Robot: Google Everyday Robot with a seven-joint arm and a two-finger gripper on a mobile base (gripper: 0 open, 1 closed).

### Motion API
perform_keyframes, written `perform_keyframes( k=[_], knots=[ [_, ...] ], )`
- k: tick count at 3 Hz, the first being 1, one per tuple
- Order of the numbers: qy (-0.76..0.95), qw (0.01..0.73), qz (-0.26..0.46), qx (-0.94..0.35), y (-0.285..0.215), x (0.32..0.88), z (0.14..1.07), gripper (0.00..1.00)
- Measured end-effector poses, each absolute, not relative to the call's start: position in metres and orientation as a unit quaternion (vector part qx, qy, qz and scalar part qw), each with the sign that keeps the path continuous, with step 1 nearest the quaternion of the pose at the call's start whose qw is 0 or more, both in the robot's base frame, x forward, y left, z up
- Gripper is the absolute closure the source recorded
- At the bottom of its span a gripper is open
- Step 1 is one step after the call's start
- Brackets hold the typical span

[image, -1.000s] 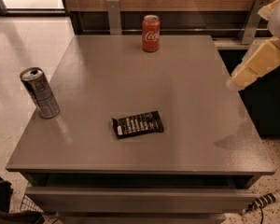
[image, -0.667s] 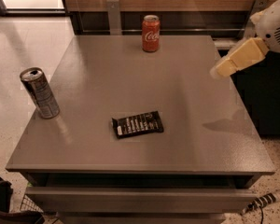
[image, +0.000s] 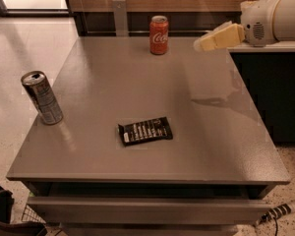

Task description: Move coke can near redbull can

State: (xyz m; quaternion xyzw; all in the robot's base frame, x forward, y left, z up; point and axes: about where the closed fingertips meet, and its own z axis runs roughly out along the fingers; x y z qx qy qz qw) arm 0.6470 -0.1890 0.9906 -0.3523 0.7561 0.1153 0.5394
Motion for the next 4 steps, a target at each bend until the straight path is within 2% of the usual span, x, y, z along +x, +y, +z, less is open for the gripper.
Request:
perform_keyframes(
  k=[1,2,3,4],
  knots=[
    [0.725,0.586,0.134,-0.336,-0.179,0.687,1.002,0.0],
    [0.725,0.586,0.134,-0.336,-0.179,0.687,1.002,0.0],
    [0.719,0.589,0.163,-0.332,-0.168,0.719,0.992,0.0],
    [0.711,0.578,0.225,-0.331,-0.131,0.782,0.962,0.0]
  ],
)
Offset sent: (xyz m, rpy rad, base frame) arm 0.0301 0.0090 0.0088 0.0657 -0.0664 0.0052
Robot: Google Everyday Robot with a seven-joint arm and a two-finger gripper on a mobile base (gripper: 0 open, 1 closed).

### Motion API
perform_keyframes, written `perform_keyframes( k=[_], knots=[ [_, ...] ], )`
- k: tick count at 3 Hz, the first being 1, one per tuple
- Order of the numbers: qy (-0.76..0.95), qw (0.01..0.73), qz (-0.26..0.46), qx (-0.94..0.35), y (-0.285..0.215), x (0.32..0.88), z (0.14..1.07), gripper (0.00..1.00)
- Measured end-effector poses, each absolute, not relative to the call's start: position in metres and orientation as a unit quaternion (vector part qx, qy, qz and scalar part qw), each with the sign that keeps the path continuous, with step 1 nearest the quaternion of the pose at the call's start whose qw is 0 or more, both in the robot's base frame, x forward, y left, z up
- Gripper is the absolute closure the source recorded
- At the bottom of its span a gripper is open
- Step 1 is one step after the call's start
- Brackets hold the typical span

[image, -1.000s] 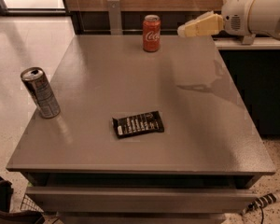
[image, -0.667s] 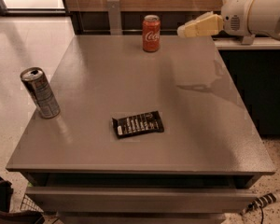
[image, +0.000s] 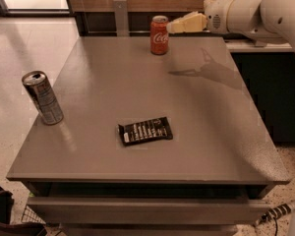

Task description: Move coke can near redbull can

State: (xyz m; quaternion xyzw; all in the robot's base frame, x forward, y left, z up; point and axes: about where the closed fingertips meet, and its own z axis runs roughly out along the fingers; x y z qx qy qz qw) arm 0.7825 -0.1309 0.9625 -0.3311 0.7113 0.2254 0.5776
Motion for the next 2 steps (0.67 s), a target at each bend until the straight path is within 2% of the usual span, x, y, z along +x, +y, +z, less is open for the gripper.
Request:
perform_keyframes(
  k=[1,2],
  knots=[
    [0.71,0.56,0.269,-0.331,-0.094,0.826,0.935,0.0],
    [0.714,0.546,0.291,-0.329,-0.071,0.844,0.915,0.0]
  ],
)
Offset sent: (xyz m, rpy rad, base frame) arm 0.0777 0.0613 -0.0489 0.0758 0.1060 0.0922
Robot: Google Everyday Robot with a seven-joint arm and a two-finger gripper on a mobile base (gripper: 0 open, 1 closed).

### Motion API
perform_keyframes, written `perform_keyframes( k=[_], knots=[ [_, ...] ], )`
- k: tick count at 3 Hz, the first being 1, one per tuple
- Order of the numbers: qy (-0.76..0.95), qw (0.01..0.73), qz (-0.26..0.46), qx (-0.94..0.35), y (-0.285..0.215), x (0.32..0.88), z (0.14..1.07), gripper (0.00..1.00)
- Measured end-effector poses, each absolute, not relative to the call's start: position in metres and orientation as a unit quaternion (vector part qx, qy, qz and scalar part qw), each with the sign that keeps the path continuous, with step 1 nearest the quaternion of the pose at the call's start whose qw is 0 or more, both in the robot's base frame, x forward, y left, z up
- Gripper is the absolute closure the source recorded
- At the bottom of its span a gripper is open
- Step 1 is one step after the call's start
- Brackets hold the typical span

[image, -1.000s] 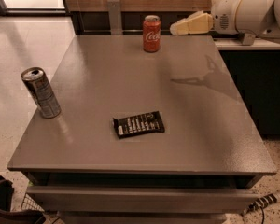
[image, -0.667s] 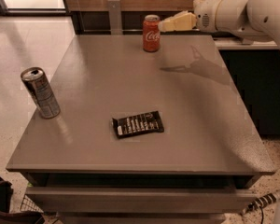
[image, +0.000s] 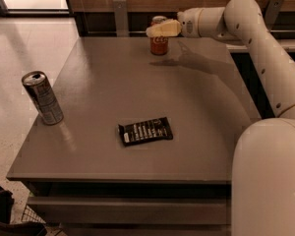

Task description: Move coke can near redbull can

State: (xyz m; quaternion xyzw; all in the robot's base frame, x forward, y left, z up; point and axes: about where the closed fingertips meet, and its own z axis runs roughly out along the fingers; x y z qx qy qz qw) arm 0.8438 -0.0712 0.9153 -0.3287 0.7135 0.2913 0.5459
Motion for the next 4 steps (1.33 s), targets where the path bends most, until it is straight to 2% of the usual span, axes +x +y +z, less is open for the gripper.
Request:
perform_keyframes(
  k=[1,2,3,4],
  knots=[
    [0.716,0.537,0.309,-0.322,-0.056,0.853,0.899,0.0],
    [0.72,0.534,0.318,-0.31,-0.049,0.859,0.885,0.16],
    [0.719,0.532,0.32,-0.312,-0.044,0.859,0.883,0.47],
    [0.719,0.531,0.321,-0.313,-0.041,0.859,0.882,0.7]
  ],
)
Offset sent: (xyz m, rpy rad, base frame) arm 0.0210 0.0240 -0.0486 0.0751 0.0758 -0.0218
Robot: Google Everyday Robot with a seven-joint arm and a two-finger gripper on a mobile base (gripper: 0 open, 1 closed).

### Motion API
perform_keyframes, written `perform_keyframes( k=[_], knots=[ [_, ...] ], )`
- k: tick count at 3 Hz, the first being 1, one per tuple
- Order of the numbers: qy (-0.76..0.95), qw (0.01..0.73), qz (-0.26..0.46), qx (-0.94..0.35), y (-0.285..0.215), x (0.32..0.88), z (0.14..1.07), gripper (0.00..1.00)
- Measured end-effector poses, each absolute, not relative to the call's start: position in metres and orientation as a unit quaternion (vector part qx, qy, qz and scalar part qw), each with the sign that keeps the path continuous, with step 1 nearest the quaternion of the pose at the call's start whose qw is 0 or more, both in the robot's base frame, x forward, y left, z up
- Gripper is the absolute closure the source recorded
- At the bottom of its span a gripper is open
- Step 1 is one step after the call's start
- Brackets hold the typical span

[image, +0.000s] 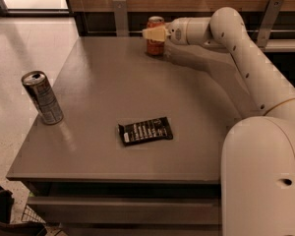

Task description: Move coke can near redbull can

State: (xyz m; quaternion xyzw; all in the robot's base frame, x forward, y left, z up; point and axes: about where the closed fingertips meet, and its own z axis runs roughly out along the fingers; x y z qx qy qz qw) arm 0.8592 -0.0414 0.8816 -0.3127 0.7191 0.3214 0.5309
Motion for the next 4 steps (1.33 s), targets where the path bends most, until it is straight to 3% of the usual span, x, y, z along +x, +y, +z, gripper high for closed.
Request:
perform_keyframes(
  k=[1,2,4],
  knots=[
    [0.719,0.529,0.323,-0.314,-0.038,0.859,0.88,0.93],
    [0.719,0.528,0.324,-0.315,-0.035,0.859,0.879,1.0],
    [0.721,0.517,0.314,-0.337,-0.046,0.825,0.909,1.0]
  ],
)
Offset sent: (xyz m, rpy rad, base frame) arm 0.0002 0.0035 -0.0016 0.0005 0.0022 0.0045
